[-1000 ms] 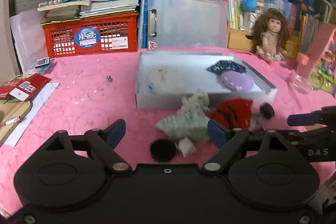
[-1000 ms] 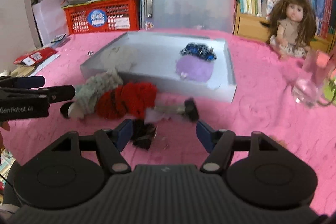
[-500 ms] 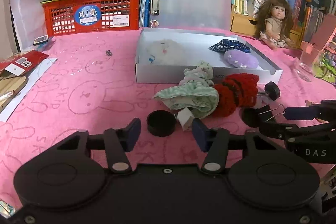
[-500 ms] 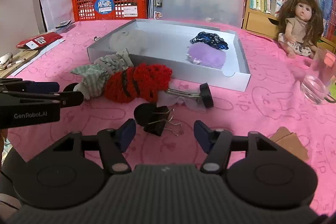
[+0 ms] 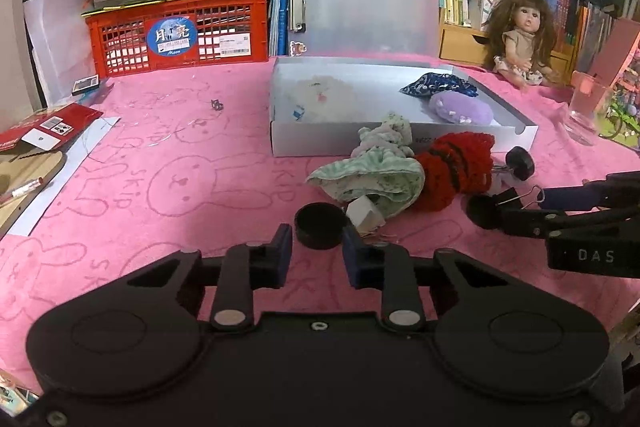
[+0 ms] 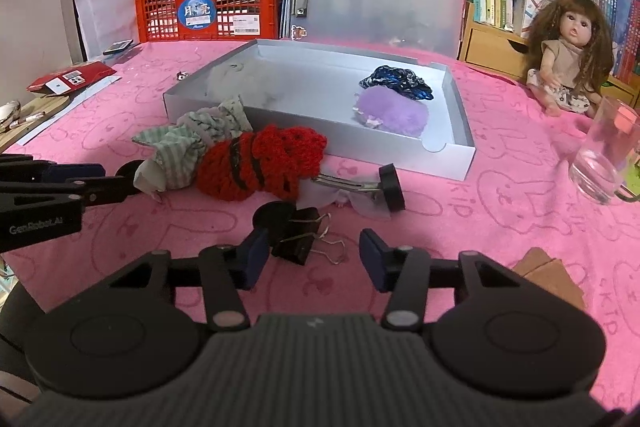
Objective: Organize objects
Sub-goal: 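Move left tool to the small white cloth while right tool moves to a black binder clip, then close left tool on the small white cloth while right tool grips the binder clip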
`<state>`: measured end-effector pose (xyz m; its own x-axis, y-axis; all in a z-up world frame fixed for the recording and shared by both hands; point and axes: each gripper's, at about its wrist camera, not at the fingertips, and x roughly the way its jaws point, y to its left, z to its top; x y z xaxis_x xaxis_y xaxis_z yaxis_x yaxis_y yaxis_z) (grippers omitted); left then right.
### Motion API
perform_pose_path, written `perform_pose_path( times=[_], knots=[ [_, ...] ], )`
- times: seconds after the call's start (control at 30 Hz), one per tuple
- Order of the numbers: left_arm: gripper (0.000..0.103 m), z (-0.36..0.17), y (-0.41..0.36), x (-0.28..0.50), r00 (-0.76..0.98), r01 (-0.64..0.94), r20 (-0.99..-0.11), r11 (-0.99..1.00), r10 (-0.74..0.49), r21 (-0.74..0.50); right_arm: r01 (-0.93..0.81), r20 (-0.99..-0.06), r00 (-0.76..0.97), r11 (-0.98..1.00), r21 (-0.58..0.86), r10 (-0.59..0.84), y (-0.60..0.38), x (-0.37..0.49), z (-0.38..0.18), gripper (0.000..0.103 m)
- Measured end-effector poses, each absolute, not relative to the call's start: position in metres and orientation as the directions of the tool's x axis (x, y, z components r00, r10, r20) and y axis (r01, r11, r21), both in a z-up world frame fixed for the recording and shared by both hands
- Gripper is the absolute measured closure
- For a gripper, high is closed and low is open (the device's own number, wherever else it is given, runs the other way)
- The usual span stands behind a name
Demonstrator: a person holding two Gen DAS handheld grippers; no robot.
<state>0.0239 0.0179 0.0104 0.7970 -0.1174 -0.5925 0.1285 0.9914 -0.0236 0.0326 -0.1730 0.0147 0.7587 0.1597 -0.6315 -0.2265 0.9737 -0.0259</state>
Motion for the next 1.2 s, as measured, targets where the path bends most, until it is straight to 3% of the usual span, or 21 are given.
perform_pose_path(
  times=[0.47, 1.2],
  knots=[
    [0.079, 0.015, -0.007, 0.031, 0.806, 0.201, -0.565, 0.979, -0.177, -0.02, -0.244, -0.638, 0.75, 0.97, -0.022, 0.174, -0.166, 0.039, 0.011, 0.051],
    [0.077, 0.002, -0.012, 0.041, 0.801, 0.186, -0.58, 0.983, -0.15, 0.002, -0.241, -0.636, 0.748, 0.97, 0.006, 0.19, -0.166, 0.036, 0.014, 0.073]
  ],
)
